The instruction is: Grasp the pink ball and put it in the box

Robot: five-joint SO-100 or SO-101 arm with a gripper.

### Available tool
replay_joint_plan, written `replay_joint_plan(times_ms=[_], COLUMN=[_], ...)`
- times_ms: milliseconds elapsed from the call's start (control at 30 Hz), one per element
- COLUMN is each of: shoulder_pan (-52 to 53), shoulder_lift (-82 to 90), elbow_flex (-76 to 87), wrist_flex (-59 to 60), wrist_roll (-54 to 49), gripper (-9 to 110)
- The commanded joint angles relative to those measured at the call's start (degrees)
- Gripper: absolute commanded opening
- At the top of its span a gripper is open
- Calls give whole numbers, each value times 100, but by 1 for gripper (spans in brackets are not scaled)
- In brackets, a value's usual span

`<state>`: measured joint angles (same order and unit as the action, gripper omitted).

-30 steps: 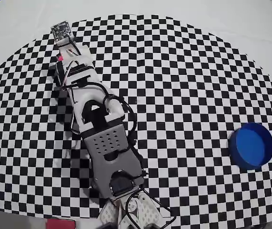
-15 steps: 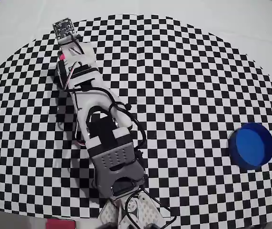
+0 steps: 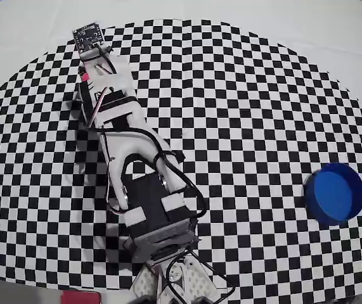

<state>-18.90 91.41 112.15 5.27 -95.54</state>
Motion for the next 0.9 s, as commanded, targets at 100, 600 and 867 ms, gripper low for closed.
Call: replay_joint_plan(times_ms=[100,600,867], shoulder_pan=[97,448,650], shoulder_lift=[1046,2672,3129], elbow_flex=[545,1925,2364], wrist_flex=[-70,-70,-70], wrist_roll=[44,44,44], gripper=[0,0,0])
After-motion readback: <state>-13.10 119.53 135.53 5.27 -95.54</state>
